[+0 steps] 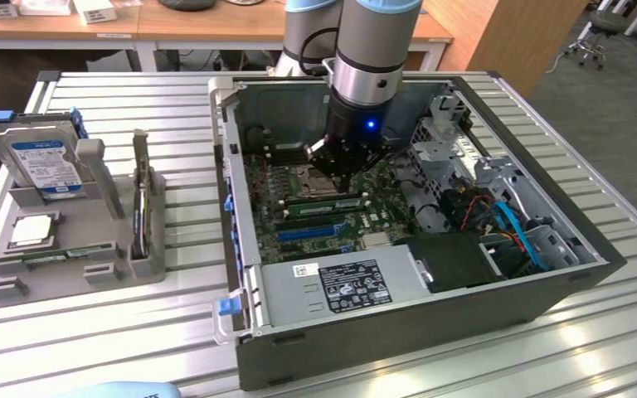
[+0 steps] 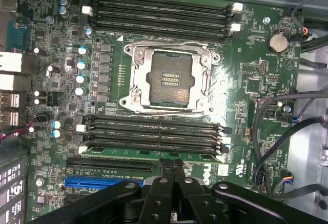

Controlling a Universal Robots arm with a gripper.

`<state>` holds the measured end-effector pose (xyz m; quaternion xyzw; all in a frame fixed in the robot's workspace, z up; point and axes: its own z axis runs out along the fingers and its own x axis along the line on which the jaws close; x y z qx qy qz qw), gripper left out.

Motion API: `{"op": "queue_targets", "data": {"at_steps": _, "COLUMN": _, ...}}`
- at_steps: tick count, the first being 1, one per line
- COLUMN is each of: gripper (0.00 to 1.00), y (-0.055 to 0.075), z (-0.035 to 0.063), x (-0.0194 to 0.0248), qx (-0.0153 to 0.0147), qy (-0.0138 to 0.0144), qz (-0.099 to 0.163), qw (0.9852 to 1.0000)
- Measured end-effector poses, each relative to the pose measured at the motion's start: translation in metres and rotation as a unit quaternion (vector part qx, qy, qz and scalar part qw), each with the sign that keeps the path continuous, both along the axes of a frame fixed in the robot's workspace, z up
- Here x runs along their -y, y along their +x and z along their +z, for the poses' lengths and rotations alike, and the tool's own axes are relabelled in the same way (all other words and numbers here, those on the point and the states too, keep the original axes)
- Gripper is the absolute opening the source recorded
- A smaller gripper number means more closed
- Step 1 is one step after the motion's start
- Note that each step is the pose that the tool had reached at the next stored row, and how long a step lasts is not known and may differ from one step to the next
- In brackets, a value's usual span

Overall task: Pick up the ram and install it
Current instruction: 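Press down the ram until it locks into place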

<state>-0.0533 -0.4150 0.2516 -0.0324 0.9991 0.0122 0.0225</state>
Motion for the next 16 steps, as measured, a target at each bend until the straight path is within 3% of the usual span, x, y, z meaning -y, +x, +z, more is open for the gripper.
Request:
{"op": "queue_targets", "data": {"at_steps": 3, "gripper": 0.10, "y": 0.0000, "z": 0.0000, "x": -0.0001, "qx": -0.0019, "qy": -0.0001, "qz": 0.000, "qw": 1.0000}}
{"op": "queue_targets", "data": {"at_steps": 4, "gripper": 0.10, "y": 0.0000, "z": 0.0000, "x": -0.0001, "qx": -0.0069, "qy": -0.0001, "qz": -0.001, "qw": 1.0000}}
{"op": "queue_targets", "data": {"at_steps": 6, "gripper": 0.10, "y": 0.0000, "z": 0.0001, "x": 0.0000, "qx": -0.0125, "qy": -0.0002, "qz": -0.001, "qw": 0.9999}}
{"op": "queue_targets", "data": {"at_steps": 10, "gripper": 0.10, "y": 0.0000, "z": 0.0000, "x": 0.0000, "qx": -0.0157, "qy": -0.0002, "qz": -0.001, "qw": 0.9999}}
{"op": "queue_targets", "data": {"at_steps": 14, "gripper": 0.10, "y": 0.0000, "z": 0.0000, "x": 0.0000, "qx": -0.0243, "qy": -0.0002, "qz": -0.002, "qw": 0.9997}}
{"op": "queue_targets", "data": {"at_steps": 16, "gripper": 0.10, "y": -0.0001, "z": 0.0000, "x": 0.0000, "qx": -0.0250, "qy": -0.0002, "qz": -0.002, "qw": 0.9997}}
